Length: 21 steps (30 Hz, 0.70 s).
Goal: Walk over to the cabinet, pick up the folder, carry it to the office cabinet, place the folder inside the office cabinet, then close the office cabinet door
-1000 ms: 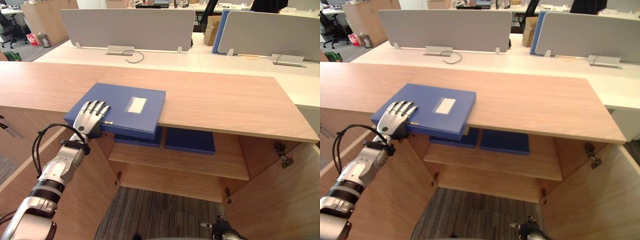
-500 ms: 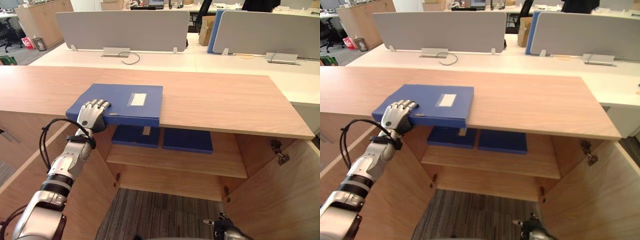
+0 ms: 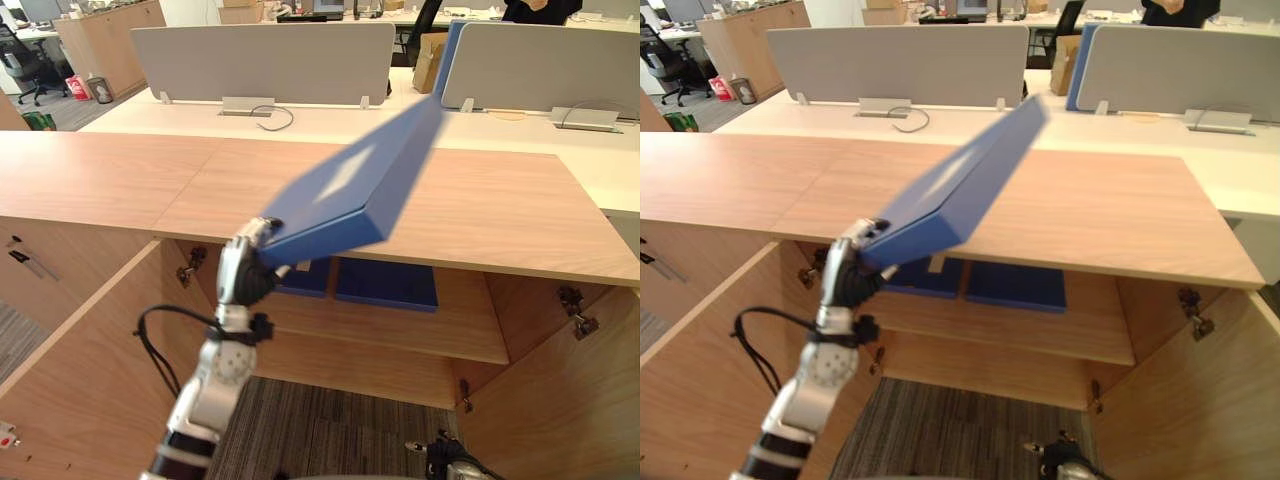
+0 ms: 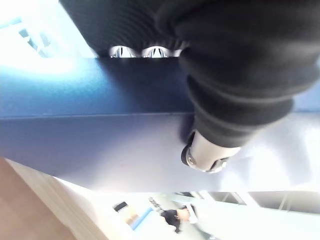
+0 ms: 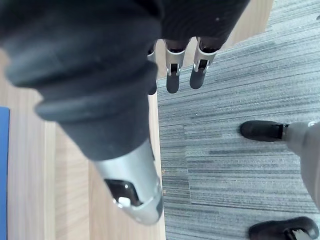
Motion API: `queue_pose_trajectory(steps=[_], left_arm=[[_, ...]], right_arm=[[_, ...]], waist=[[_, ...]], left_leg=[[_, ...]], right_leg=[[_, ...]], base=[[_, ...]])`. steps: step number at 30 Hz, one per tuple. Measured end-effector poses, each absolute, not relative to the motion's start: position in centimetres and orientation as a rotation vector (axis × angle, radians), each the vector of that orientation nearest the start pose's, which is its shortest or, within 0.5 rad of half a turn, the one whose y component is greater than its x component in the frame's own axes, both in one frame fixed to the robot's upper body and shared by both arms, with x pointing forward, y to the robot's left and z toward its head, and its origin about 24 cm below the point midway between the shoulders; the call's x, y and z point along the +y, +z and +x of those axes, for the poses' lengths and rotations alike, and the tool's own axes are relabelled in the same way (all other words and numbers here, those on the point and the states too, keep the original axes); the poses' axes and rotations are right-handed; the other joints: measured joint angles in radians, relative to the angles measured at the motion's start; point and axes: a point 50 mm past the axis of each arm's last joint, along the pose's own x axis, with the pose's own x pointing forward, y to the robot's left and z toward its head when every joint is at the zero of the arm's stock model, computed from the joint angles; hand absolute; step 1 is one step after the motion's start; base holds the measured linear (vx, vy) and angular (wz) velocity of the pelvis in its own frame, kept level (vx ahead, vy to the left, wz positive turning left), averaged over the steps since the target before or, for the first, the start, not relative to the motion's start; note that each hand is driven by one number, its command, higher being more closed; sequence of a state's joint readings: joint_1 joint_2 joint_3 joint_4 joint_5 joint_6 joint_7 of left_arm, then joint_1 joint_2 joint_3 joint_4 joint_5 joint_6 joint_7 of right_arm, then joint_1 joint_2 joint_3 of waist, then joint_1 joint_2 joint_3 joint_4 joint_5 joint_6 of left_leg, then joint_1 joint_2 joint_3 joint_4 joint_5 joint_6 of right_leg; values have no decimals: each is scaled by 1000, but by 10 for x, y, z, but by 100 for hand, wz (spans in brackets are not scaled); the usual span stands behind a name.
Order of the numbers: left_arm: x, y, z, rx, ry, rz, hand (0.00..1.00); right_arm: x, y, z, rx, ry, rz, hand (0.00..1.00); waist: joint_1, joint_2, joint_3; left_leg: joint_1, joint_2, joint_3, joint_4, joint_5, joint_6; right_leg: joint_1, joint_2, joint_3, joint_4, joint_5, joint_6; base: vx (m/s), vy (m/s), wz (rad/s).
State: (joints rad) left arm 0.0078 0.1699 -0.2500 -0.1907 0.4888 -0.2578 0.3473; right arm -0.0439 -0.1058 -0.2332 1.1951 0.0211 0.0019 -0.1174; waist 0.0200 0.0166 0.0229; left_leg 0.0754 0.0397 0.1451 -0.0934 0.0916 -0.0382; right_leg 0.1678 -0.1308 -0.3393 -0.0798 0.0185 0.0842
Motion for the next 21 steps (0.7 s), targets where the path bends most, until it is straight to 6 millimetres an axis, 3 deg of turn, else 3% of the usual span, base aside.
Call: queue_pose_trajectory(steps=[4,8,13,15,19,21], left_arm=[[111,104,216,-507,-80,295,100],[140,94,205,-365,-93,-76,100],[166,98,198,-355,-70,-437,100],[171,105,196,-394,-61,-594,100],[182,107,193,-429,-2,-665,100],[195,97,181,-410,92,-657,100]], right_arm=[[-215,-164,100,1181,-372,5,0],[-212,-168,87,1236,-335,1,0],[-211,-170,82,1260,-330,38,0],[-212,-168,86,1223,-395,128,0],[-217,-161,102,1085,-514,238,0],[-222,-140,123,873,-573,287,0]], waist=[[2,-1,1],[7,-6,3],[23,-18,11],[28,-27,16],[26,-27,15],[11,-26,15]], left_leg=[[-3,1,-10,0,2,2],[-9,1,-14,0,2,2],[-24,1,-14,1,2,3],[-25,0,-5,2,2,3],[-28,2,14,4,3,5],[-23,2,27,1,5,7]], right_leg=[[0,1,-12,4,-5,3],[-5,-4,-12,8,-6,7],[-13,-5,-10,13,-6,8],[-17,-9,-7,21,-6,8],[-41,-11,18,39,-6,8],[-47,-11,24,50,-6,8]], base=[[-33,8,7],[-7,14,3],[0,0,0],[-6,18,-2],[-46,34,-16],[-68,25,-14]])
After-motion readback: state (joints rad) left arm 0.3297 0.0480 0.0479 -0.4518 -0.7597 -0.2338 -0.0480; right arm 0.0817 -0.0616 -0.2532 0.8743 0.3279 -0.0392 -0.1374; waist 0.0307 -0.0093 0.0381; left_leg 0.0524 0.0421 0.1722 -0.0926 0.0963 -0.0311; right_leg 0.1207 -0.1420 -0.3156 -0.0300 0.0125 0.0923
